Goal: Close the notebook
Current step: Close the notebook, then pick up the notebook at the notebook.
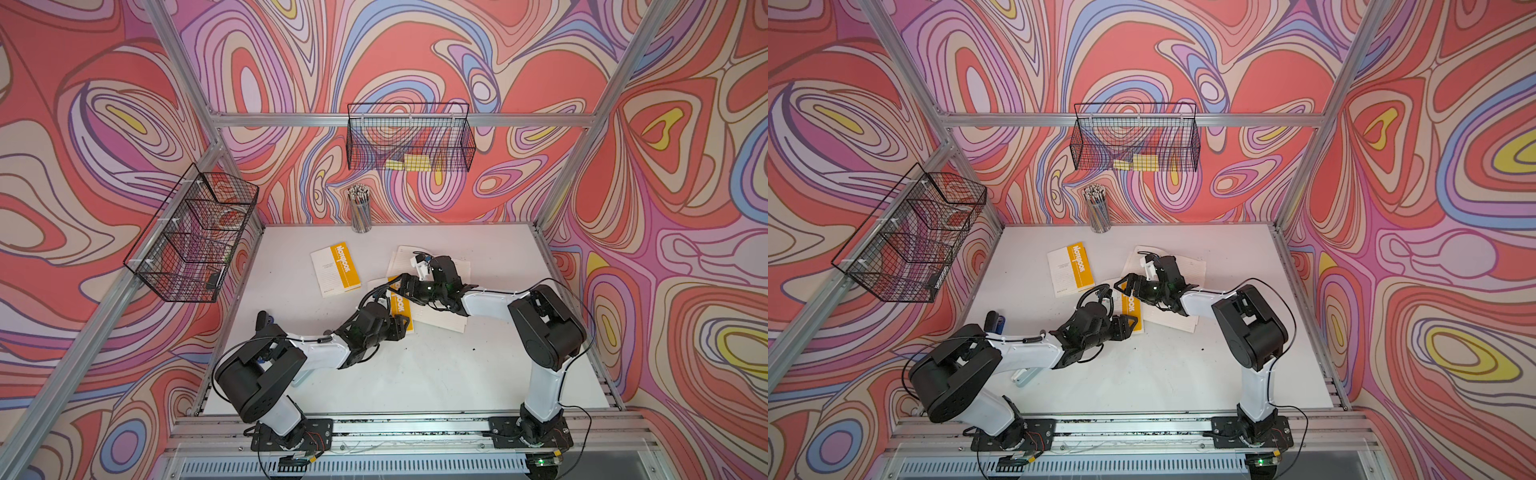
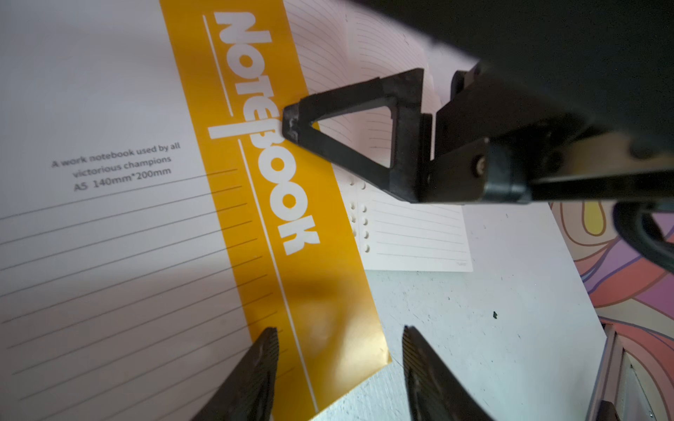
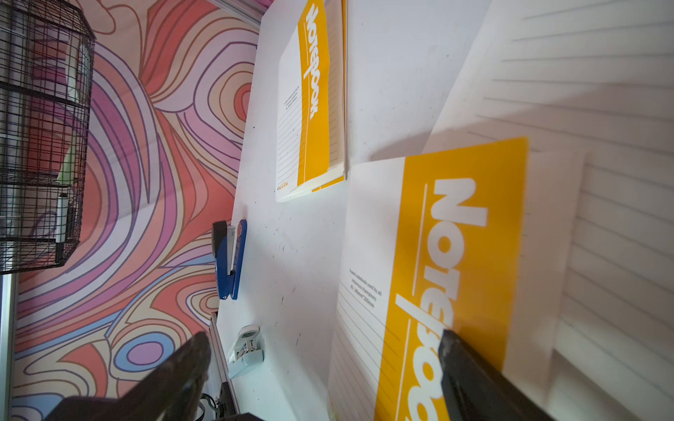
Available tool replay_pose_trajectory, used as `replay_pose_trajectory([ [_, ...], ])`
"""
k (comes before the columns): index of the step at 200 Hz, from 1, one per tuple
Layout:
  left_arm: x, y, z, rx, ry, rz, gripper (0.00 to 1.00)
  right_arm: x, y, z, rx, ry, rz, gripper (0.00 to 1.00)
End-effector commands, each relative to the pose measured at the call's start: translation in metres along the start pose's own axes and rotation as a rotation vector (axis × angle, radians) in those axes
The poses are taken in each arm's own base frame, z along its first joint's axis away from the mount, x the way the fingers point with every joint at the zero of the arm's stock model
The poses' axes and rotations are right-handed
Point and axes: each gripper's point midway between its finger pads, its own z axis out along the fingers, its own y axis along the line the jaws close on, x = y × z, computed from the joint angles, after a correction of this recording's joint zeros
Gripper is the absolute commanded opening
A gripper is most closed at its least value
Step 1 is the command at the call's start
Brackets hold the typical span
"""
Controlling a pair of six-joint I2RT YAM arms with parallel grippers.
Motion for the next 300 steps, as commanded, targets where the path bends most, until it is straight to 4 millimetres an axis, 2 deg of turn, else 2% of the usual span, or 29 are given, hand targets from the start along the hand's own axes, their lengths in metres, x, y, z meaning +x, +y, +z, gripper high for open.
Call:
replay_pose_trajectory([
  [1, -0.006, -0.007, -0.005, -0.002, 0.005, 0.021, 0.57, 0.016, -0.019, 0.008, 0.030, 0.036, 0.014, 0.98],
  [33, -0.003, 0.007, -0.013, -0.122, 0.100, 0.069, 0.55, 0.020, -0.028, 0.010, 0.053, 0.044, 0.020, 0.98],
  [56, -0.005, 0.012, -0.024, -0.128, 0.119, 0.092, 0.54, 0.022, -0.032, 0.011, 0.064, 0.049, 0.022, 0.98],
  [91, -0.005, 0.043, -0.033, -0.184, 0.183, 0.041, 0.54, 0.023, -0.037, 0.011, 0.081, 0.051, 0.023, 0.98],
  [107, -0.006, 0.056, -0.032, -0.172, 0.197, -0.020, 0.54, 0.024, -0.038, 0.011, 0.091, 0.054, 0.026, 0.99],
  [196, -0.034, 0.092, -0.014, -0.158, 0.178, -0.165, 0.46, 0.025, -0.038, 0.010, 0.086, 0.055, 0.024, 0.98],
  [232, -0.041, 0.101, -0.012, -0.152, 0.164, -0.187, 0.45, 0.028, -0.042, 0.011, 0.090, 0.058, 0.029, 0.98],
  [249, -0.043, 0.099, -0.008, -0.113, 0.158, -0.204, 0.45, 0.028, -0.043, 0.012, 0.089, 0.059, 0.032, 0.99],
  [300, -0.041, 0.107, -0.001, -0.051, 0.154, -0.312, 0.43, 0.030, -0.043, 0.011, 0.090, 0.061, 0.033, 0.98],
])
